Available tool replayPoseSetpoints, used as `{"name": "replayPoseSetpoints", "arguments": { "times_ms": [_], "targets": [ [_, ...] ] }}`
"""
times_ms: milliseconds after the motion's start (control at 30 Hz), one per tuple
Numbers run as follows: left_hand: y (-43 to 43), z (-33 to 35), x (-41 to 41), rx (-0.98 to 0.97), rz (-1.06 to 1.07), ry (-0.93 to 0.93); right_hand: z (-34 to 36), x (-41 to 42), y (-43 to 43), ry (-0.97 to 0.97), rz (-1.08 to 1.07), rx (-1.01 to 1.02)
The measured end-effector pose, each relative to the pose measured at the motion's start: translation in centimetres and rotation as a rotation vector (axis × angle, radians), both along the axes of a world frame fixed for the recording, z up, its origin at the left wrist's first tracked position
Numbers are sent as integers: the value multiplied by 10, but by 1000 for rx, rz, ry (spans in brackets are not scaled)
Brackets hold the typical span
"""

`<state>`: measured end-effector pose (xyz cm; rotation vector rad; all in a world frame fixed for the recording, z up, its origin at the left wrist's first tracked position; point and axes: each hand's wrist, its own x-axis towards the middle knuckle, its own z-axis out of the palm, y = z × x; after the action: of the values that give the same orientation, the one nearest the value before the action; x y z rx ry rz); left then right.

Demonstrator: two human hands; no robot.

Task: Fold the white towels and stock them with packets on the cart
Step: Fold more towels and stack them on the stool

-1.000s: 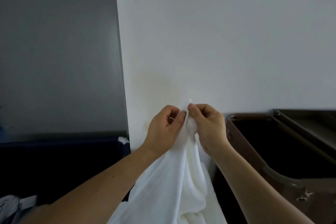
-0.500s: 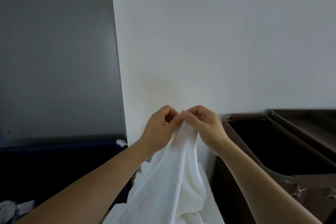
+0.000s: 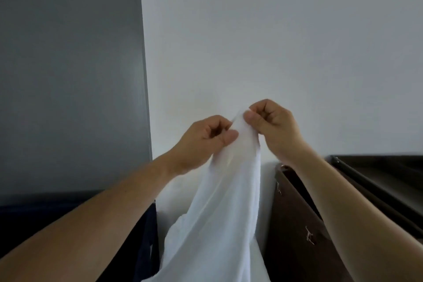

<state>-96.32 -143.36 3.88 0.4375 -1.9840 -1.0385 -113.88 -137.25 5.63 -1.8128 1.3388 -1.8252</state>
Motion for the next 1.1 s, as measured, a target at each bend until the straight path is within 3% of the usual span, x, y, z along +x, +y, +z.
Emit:
{"name": "replayPoseSetpoints", "arguments": {
  "times_ms": [167,267,433,633,700,900,1100],
  "targets": [
    [-9,79,-9,-447,337,-9,75,0,-11,1,58,-50],
    [-16,76,-11,-473,400,-4,78,-4,-17,114,76,80],
    [-21,46,-6,-506,330,-80,70,-6,-18,308,4,153],
    [6,127,-1,-765,442,234,150,7,-2,275,189,-123],
    [7,129,-3,-741,419,248,156,3,-1,316,241,-43],
    [-22,36,-12,-319,232,-79,72,-19,-33,313,63,218],
    [-31,-8,4,-237,132,-137,81,-32,-40,84,-170,48]
  ]
}}
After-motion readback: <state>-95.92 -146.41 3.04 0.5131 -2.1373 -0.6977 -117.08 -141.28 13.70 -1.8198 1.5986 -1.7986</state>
